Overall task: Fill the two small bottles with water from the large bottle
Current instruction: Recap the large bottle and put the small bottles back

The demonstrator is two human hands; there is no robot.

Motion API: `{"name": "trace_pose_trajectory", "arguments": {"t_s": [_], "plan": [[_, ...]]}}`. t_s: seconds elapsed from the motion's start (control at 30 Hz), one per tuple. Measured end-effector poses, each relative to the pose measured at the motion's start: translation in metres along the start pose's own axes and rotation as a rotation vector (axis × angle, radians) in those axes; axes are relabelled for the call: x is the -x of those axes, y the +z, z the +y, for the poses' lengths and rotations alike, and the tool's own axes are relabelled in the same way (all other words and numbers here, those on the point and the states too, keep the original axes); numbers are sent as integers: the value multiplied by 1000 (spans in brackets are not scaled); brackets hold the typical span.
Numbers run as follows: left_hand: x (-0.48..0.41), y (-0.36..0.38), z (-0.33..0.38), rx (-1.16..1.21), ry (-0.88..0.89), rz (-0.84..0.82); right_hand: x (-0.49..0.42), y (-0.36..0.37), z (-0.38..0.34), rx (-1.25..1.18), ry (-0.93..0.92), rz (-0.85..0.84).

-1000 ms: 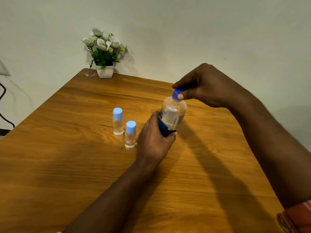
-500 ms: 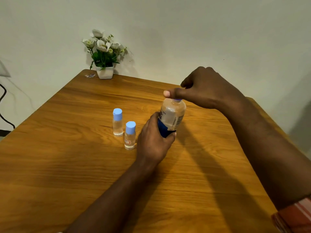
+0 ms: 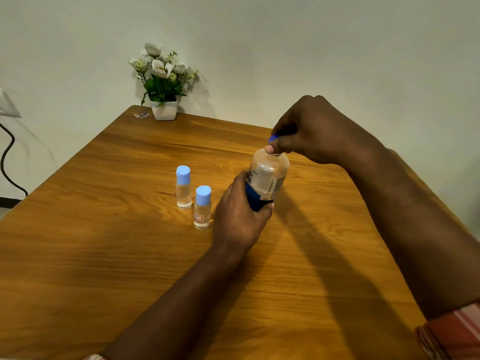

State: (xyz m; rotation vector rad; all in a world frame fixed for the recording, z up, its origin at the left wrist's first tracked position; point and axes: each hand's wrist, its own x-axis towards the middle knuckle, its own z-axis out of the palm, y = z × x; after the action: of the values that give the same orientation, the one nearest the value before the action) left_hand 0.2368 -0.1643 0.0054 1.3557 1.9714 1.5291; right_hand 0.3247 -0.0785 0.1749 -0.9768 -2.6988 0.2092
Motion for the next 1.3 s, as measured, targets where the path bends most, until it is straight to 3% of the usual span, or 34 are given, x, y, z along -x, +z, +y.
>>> {"name": "trace_pose_trajectory", "arguments": {"t_s": [0.33,0.5,0.67,0.8,0.9,1.07,1.2,1.3], "plan": [[0,0,1,-28,-14,-6,-14,27,2,224,176,159],[1,-1,3,-31,-18,-10,-7,32,-3,252,216,159],[2,-1,6,-44,-33,-31,15,24,-1,80,323,328],[12,-6,15,-116,-66,-105,52,44,-2,-203,342,597],[36,-22,19,-181,9,-84,86,77,-5,-446,416,708],[71,-69,1,-162,-52,50,116,142,-25,-699,435,507],[67,-94,-14,-221,-121,194,101,174,-50,-694,368,269],[60,-101,-20,-248,-145,214,81,179,-63,-647,342,207]]}}
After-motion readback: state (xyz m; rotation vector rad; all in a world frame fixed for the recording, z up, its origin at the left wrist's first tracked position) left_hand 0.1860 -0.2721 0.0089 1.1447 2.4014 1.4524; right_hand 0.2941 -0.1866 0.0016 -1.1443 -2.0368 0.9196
